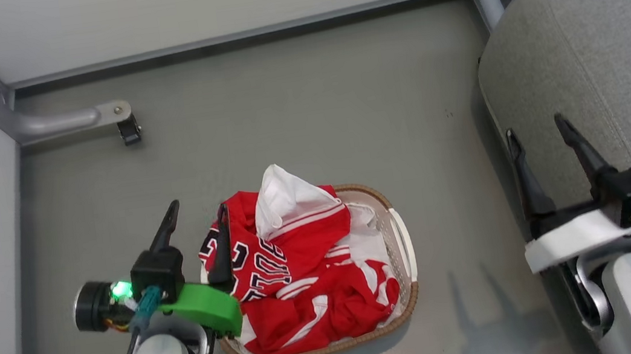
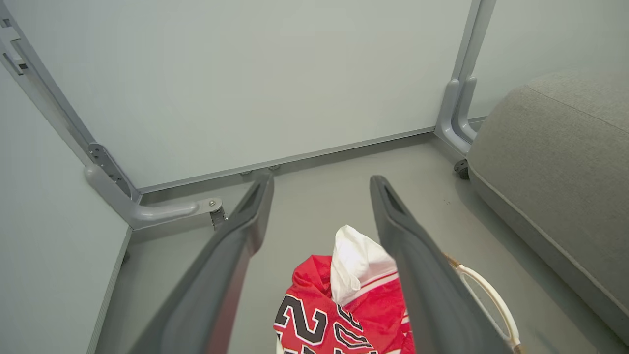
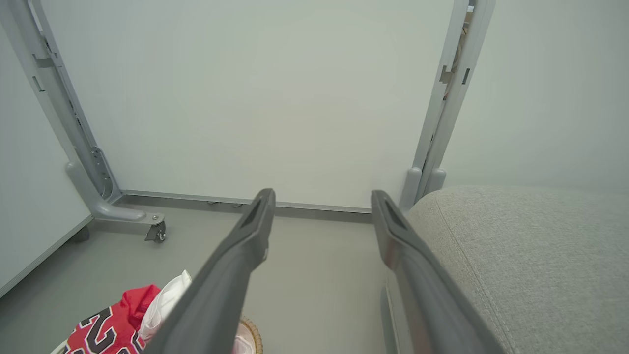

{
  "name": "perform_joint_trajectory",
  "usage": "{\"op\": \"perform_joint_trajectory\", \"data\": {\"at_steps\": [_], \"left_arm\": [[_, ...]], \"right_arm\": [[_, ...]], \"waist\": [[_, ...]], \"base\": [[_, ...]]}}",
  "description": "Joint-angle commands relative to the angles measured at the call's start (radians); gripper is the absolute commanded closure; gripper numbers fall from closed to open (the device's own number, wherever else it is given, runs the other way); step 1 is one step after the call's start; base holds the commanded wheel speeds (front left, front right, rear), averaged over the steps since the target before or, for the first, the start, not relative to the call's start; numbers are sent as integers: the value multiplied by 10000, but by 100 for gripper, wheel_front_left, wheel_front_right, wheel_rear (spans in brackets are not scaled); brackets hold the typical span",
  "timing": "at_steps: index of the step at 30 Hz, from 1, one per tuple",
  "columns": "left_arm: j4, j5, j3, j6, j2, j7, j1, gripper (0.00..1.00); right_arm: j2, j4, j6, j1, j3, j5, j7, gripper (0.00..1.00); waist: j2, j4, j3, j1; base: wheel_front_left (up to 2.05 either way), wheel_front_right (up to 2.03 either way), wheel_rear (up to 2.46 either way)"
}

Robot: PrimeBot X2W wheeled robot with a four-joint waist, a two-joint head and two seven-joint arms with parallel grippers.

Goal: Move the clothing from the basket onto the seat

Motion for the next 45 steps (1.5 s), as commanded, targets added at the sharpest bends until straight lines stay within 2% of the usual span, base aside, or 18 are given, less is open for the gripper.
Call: {"op": "perform_joint_trajectory", "data": {"at_steps": [1, 10, 18, 22, 30, 36, 37, 38, 39, 40, 45], "left_arm": [[238, 138, -99, -30, 140, 3, -613, 0], [2597, 636, -764, -96, 433, 3, -3002, 0], [4898, 648, -1140, -110, 726, 39, -4537, 0], [5605, 610, -1175, -100, 903, 43, -5188, 0], [6644, 520, -1019, 457, 1322, 88, -6142, 0], [6880, 344, -796, 1037, 1300, 11, -6368, 0], [6919, 299, -766, 1090, 1280, 0, -6372, 22], [6944, 268, -758, 1107, 1249, -9, -6369, 61], [6964, 186, -726, 1123, 1199, -17, -6341, 86], [6958, 156, -719, 1112, 1157, -21, -6304, 100], [6442, 11, -802, 904, 930, -6, -5868, 100]], "right_arm": [[-48, -155, -6, -409, -40, 94, -49, 0], [-40, -774, -6, -2071, -51, 744, -48, 0], [-34, -1100, -6, -2871, 172, 1371, -46, 0], [-36, -1204, -6, -3124, 254, 1550, -46, 0], [-36, -1220, -6, -3478, 311, 1793, -46, 0], [-36, -1119, -6, -3403, 294, 1854, -46, 0], [-37, -1085, -6, -3373, 301, 1843, -46, 0], [-36, -1059, -6, -3347, 306, 1826, -46, 0], [-37, -1030, -6, -3315, 307, 1805, -46, 0], [-39, -1006, -6, -3291, 311, 1785, -46, 0], [-40, -878, -6, -3165, 249, 1581, -46, 0]], "waist": [[-1, -702, 1784, 0], [-1, -1746, 4543, 0], [-1, -2376, 5832, 0], [-1, -2545, 6299, 0], [-1, -2795, 6807, 0], [-1, -2758, 6752, 0], [-1, -2736, 6701, 0], [-1, -2712, 6656, 0], [-1, -2676, 6586, 0], [-1, -2649, 6533, 0], [-1, -2357, 6063, 0]], "base": [[0, 0, 0], [0, 0, 0], [0, 0, 0], [0, 0, 0], [0, 0, 0], [0, 0, 0], [0, 0, 0], [0, 0, 0], [0, 0, 0], [0, 0, 0], [0, 0, 0]]}}
